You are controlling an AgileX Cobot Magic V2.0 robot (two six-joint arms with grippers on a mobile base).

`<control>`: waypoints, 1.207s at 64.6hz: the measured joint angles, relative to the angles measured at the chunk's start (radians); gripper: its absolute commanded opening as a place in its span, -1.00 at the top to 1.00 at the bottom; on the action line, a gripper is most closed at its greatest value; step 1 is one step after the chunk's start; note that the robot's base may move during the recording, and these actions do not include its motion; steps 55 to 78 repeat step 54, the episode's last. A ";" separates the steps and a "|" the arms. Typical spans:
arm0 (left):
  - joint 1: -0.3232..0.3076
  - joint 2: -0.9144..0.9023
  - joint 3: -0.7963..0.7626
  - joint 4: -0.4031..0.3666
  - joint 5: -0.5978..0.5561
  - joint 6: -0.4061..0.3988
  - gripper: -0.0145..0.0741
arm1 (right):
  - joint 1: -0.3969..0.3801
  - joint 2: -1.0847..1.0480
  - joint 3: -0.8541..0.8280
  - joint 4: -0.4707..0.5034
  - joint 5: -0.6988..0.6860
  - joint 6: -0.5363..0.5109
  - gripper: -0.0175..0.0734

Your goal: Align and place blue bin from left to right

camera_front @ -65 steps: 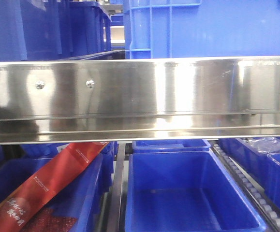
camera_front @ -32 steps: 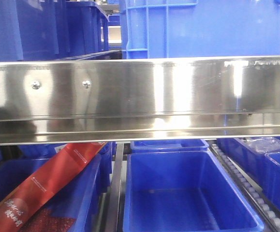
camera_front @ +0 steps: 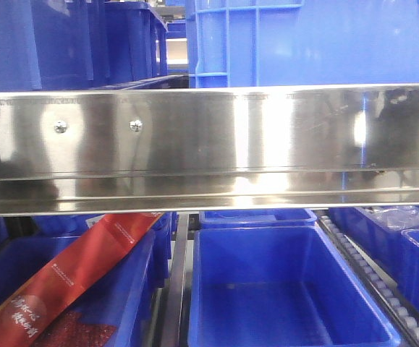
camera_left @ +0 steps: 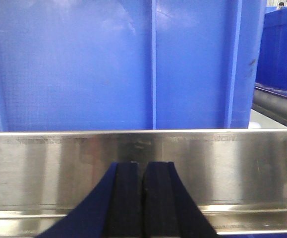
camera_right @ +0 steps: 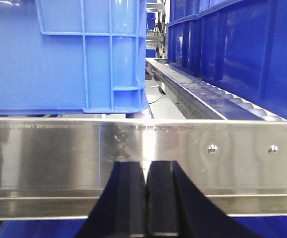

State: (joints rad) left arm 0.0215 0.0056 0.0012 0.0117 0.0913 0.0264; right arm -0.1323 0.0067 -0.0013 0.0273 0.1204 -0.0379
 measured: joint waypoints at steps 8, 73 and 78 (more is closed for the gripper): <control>0.000 0.000 0.000 0.000 0.000 0.000 0.92 | 0.000 0.000 0.000 0.001 0.000 0.001 0.97; 0.000 0.000 0.000 0.000 0.000 0.000 0.92 | 0.000 0.000 0.000 0.004 0.000 0.002 0.97; 0.000 0.000 0.000 0.000 0.000 0.000 0.92 | 0.000 0.000 0.000 0.004 0.000 0.002 0.97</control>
